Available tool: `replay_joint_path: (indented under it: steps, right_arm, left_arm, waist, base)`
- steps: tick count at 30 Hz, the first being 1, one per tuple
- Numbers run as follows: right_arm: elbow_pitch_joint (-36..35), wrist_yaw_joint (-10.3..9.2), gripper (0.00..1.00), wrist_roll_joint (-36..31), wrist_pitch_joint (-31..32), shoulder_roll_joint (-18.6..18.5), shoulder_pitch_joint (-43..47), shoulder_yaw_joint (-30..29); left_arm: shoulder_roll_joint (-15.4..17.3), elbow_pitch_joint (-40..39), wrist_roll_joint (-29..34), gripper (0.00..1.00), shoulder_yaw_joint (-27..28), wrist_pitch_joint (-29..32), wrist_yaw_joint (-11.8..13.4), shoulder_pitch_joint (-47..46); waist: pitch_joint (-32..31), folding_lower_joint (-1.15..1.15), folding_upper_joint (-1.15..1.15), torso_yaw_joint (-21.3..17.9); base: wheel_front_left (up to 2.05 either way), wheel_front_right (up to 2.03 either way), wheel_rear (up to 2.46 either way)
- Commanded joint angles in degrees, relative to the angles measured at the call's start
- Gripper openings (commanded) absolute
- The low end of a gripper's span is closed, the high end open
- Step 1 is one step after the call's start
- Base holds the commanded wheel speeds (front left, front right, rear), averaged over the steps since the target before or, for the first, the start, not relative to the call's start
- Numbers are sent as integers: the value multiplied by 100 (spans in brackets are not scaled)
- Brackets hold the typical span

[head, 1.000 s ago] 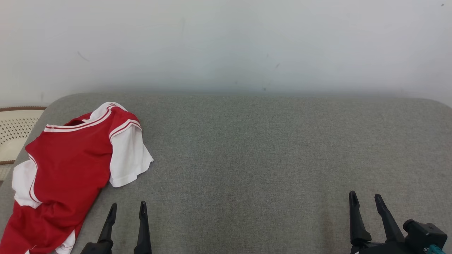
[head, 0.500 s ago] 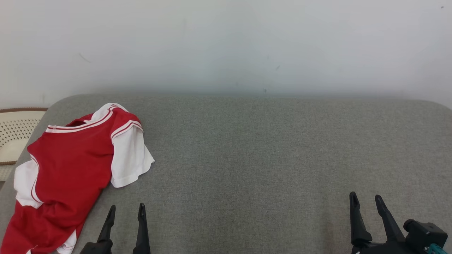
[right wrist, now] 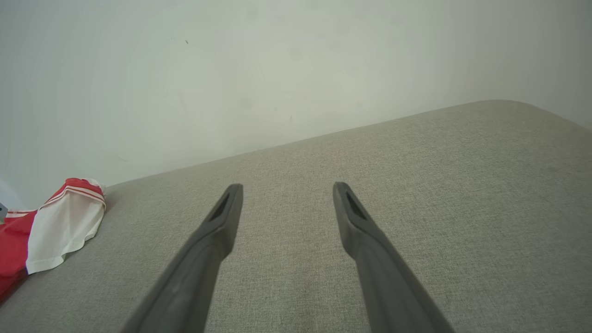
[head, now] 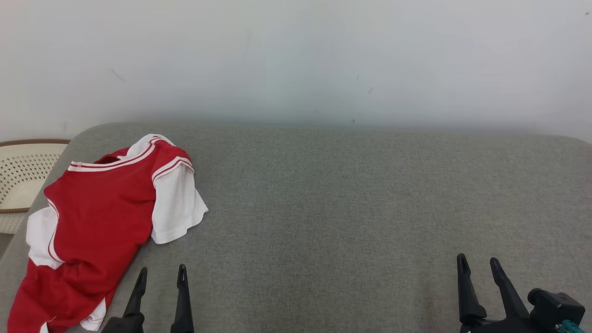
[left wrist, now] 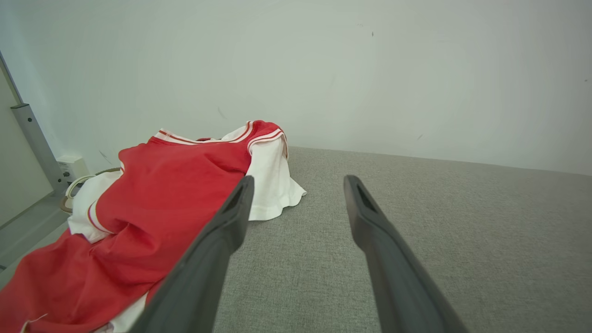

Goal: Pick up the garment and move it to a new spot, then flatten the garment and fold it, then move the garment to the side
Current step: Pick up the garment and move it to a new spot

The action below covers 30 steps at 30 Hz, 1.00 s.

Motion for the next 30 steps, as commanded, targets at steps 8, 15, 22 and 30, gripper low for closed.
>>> replay_joint_path:
  steps: [8, 15, 22, 30]
  right_arm:
    - [97, 4, 100, 88, -84, -27, 106, 51]
    - [153, 4, 100, 107, -113, -26, 124, 78]
    - [228, 4, 100, 104, -144, -25, 125, 127]
    - [275, 4, 100, 46, -141, -25, 93, 248]
  left_arm:
    - [99, -16, -23, 100, 42, -9, 63, 64]
    - [156, -16, -36, 100, 75, 32, 105, 113]
    - [211, -80, -18, 100, 155, 37, 217, 175]
    - [227, -122, -80, 100, 269, -16, 346, 201]
  waist:
    - [-27, 0, 0, 352]
    - [-18, 0, 0, 710]
    - [-32, 0, 0, 1127]
    - [-39, 0, 0, 1521]
  base:
    - [0, 0, 0]
    - [0, 0, 0]
    - [0, 0, 0]
    - [0, 0, 0]
